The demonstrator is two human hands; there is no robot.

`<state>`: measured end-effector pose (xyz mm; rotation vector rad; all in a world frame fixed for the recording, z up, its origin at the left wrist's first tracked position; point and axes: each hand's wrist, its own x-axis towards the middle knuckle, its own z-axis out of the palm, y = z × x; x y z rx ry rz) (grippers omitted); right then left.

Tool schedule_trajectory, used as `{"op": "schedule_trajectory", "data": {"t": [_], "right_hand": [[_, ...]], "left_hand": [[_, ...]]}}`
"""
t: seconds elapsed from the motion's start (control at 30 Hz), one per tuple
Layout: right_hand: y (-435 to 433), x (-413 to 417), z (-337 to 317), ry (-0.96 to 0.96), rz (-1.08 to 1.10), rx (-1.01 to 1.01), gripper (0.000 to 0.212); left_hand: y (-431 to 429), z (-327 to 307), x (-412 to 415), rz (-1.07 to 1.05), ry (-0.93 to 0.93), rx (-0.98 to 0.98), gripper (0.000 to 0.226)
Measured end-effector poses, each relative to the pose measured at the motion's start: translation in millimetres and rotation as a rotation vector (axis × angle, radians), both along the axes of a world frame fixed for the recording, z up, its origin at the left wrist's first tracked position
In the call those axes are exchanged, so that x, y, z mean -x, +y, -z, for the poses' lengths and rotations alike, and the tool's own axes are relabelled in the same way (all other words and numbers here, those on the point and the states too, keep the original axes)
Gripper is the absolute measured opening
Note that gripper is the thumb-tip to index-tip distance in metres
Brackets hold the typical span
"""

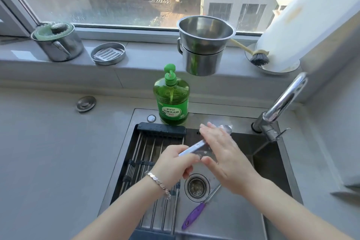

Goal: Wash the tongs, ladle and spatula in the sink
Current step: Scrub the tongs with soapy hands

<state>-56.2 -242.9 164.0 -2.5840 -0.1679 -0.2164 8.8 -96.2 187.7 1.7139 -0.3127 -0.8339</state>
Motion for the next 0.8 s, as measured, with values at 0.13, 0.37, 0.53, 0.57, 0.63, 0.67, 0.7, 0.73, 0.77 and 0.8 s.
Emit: {"op": "schedule_trajectory", "data": {"t": [0.13,0.37,0.53,0.57,0.63,0.67,0.7,0.73,0.77,0.8], "right_hand": [[13.1,25.5,-3.4,-0.065,-0.172,0.058,0.082],[4.3,35.9,-18.8,-0.047,-0.079,0.027,0.083],[-2.7,36.9,-22.8,-0.039,-0.051,0.051,0.086],[-8.1,36.2,-24.3,-0.008,0.038,0.019,0.088],[-0.2,40.5,-25.6,-0.006,-0.021,0.052,0.088],[10.5,45.0,-22.3,-0.023,-0.119,0.107,0.087],[19.4,49.3,-19.7,-0.029,-0.197,0.158,0.086],[20.2,49.6,-18.7,-0.023,-0.233,0.174,0.086],[12.4,45.7,-17.5,-0.031,-0.206,0.159,0.088],[0.0,41.4,-14.0,-0.020,-0.110,0.103,0.093]], "left_hand": [[-6.0,-1.1,13.7,0.044,-0.040,0.044,0.011],[-4.1,-2.5,28.0,0.116,-0.169,0.032,0.014],[-1.3,0.5,32.9,0.146,-0.332,-0.005,0.012],[-0.6,0.5,34.4,0.138,-0.351,-0.015,0.014],[-1.5,0.4,37.9,0.132,-0.351,-0.013,0.013],[-2.3,-0.8,39.6,0.132,-0.333,-0.002,0.011],[-2.8,-1.7,41.1,0.132,-0.315,0.007,0.008],[-2.7,-2.4,42.6,0.130,-0.305,0.015,0.009],[-1.7,-1.8,43.4,0.123,-0.304,0.016,0.012],[-0.3,-1.2,44.2,0.116,-0.315,0.009,0.016]]}}
